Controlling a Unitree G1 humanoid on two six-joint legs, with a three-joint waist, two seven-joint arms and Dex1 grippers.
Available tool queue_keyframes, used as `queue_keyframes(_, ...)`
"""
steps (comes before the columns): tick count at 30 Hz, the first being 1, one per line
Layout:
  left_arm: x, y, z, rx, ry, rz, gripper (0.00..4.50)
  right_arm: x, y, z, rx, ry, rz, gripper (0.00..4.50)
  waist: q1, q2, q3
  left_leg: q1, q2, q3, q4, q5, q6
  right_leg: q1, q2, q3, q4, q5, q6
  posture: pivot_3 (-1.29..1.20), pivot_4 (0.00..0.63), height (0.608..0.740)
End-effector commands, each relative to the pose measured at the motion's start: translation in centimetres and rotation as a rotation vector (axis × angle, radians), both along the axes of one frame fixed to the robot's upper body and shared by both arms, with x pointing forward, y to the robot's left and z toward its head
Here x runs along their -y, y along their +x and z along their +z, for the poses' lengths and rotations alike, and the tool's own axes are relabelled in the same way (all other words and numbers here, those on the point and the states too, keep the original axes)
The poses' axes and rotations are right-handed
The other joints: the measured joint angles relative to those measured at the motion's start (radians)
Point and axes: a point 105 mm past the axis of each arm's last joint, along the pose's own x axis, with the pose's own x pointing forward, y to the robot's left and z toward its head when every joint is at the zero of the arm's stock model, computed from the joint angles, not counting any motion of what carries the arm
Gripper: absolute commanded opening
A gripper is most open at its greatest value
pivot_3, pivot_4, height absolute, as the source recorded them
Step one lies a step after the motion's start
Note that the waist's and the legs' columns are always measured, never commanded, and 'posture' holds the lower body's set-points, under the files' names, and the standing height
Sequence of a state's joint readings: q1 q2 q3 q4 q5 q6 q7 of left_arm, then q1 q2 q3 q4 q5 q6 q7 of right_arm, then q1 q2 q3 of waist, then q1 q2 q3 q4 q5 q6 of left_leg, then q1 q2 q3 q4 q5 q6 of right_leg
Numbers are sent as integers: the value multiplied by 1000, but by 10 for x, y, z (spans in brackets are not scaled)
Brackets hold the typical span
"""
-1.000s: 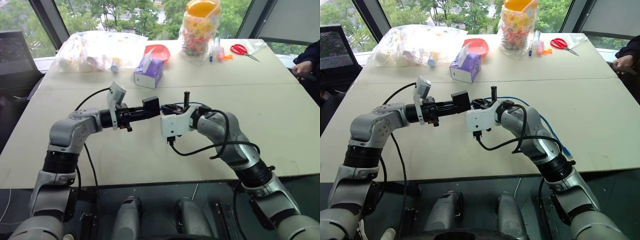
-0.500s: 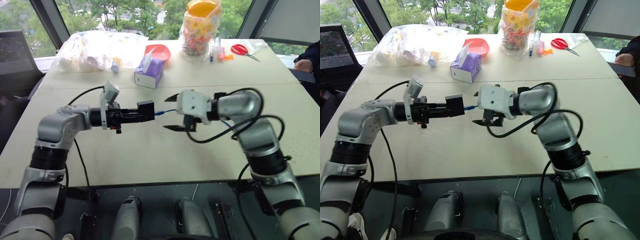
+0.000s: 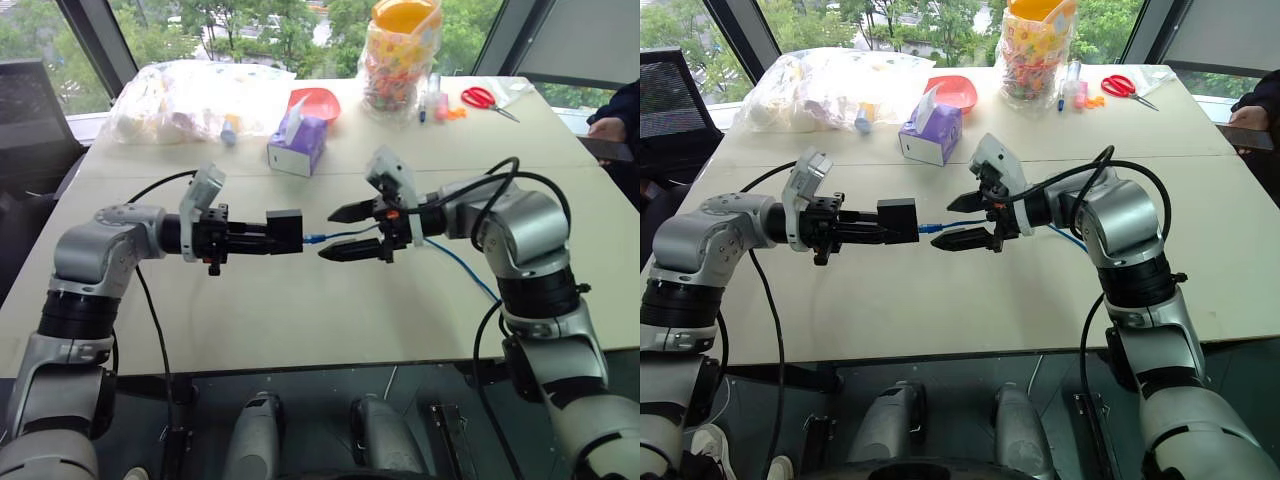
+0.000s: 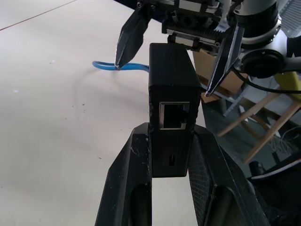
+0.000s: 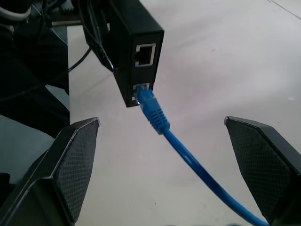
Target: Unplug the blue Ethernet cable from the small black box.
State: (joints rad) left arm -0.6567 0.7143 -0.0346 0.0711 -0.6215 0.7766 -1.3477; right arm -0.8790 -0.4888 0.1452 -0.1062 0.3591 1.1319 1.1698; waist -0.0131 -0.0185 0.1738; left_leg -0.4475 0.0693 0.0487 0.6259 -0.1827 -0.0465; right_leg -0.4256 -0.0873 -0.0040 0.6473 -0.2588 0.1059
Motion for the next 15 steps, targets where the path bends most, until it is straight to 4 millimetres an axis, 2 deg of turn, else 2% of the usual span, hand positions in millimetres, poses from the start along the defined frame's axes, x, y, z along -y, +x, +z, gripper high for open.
queue_keyframes(1,3,-4,18,66,-17,-35,470,-6,-4,11,4,23,23,3938,1,0,0,0,0,0,0,0,0,0,0,0,0,0,0,0,150,735)
queue_keyframes(3,3,-4,19,67,-19,-36,470,-7,-5,11,-18,23,28,3344,0,0,0,0,0,0,0,0,0,0,0,0,0,0,0,0,150,735)
queue_keyframes(13,6,-4,22,72,-30,-43,470,-18,-12,16,-63,56,65,3344,0,0,0,-1,0,0,0,0,0,0,0,0,0,0,0,0,150,735)
queue_keyframes(15,7,-3,21,74,-31,-41,470,-19,-11,15,-64,53,63,2797,0,0,0,-1,0,0,0,0,0,0,0,0,0,0,0,0,150,735)
